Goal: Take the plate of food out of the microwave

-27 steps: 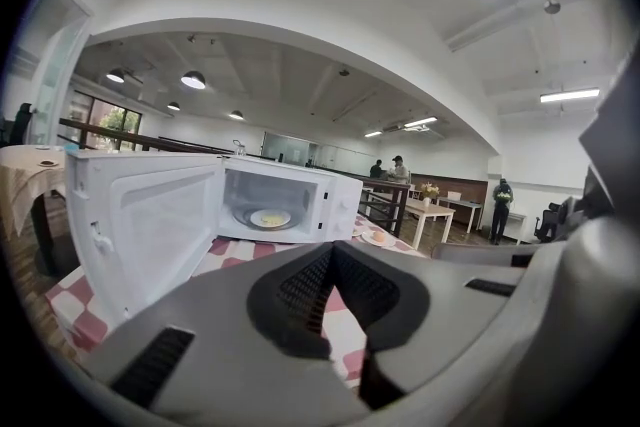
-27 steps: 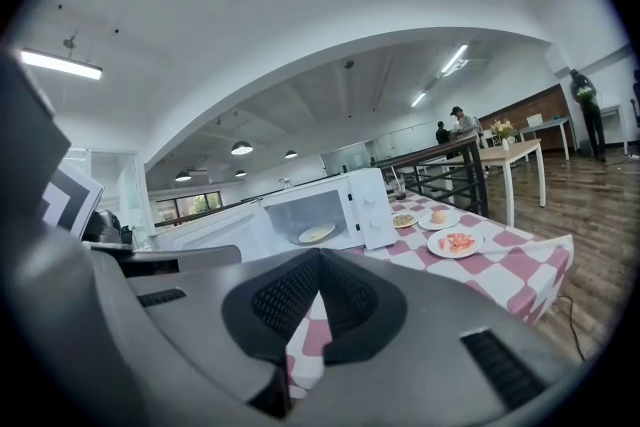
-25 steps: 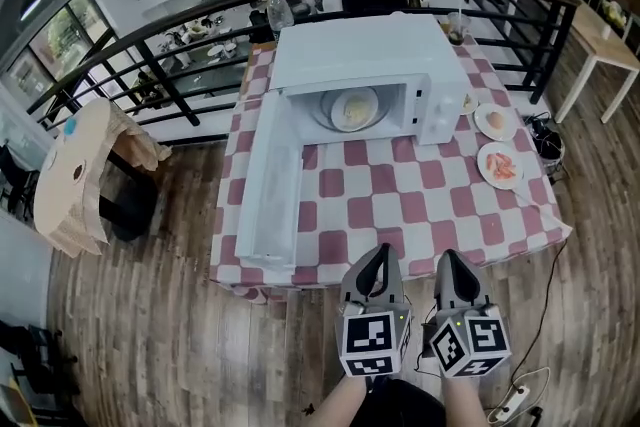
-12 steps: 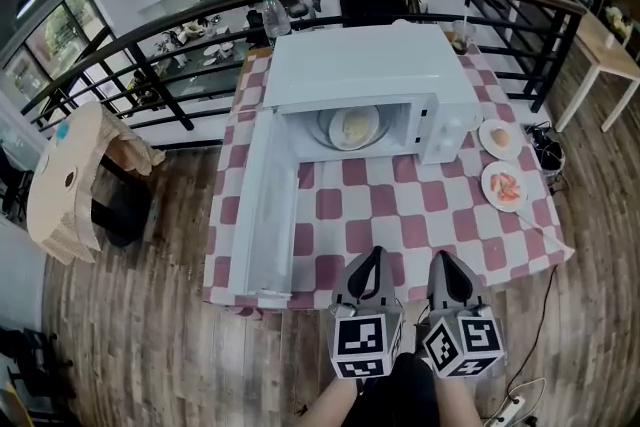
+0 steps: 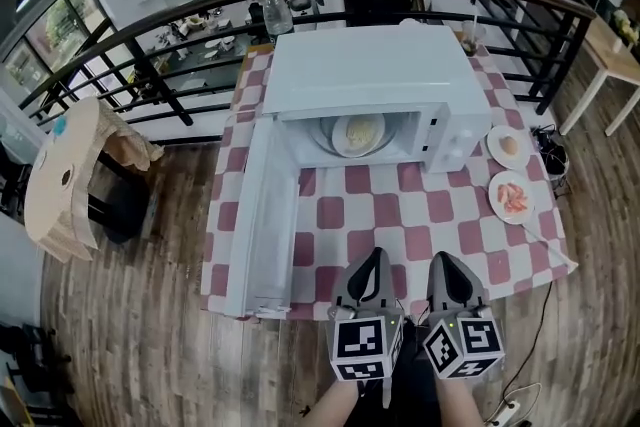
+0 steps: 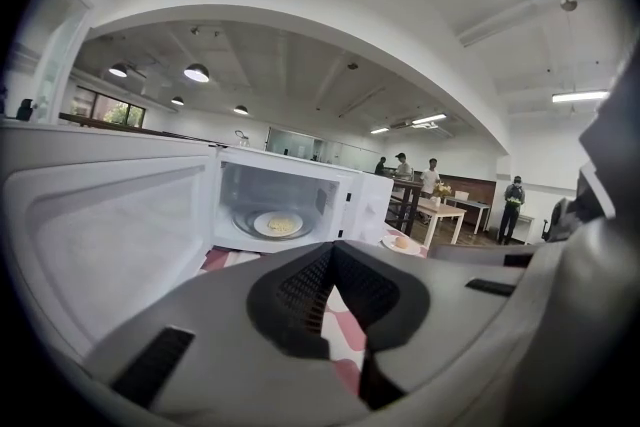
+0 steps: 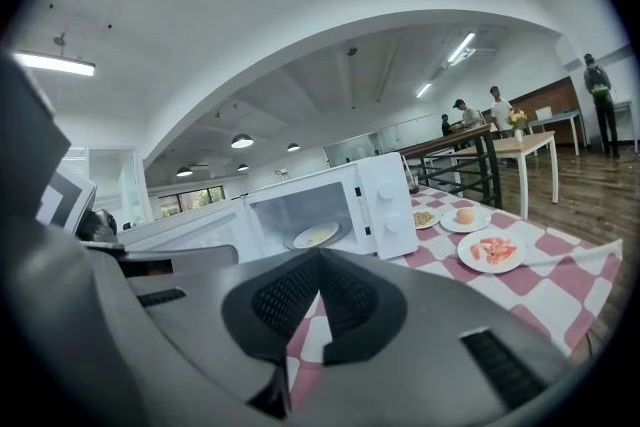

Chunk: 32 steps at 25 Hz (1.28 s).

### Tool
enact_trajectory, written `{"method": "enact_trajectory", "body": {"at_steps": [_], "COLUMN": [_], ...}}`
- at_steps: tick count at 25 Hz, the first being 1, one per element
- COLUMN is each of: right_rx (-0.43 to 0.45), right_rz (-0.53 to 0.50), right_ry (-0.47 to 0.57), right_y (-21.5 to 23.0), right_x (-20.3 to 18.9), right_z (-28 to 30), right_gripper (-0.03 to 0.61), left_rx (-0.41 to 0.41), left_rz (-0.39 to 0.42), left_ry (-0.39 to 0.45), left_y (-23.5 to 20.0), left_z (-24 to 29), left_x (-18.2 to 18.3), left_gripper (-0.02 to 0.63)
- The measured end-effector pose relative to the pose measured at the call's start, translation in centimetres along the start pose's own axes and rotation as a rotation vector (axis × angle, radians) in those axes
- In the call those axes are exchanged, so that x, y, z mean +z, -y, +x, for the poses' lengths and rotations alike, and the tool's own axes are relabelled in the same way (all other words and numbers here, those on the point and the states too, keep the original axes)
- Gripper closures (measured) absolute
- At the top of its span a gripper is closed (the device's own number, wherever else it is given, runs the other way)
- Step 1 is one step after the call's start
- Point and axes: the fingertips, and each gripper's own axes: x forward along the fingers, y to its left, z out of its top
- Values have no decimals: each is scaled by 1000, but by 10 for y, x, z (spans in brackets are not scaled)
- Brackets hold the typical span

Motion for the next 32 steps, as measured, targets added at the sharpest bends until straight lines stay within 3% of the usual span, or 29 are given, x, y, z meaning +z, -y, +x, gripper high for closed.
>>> {"method": "enact_trajectory", "body": {"at_steps": [32], "right_rx": [208], "right_rz": [-19], "right_ry": [-86], "right_y": [34], "right_x": [42], "right_z": [146], "right_gripper": [583], "left_rx": [225], "left_rz": [-90], "left_ry": [-12], "left_y": [-41], "left_z": [123], "left_x": [24], "left_gripper": [606]}}
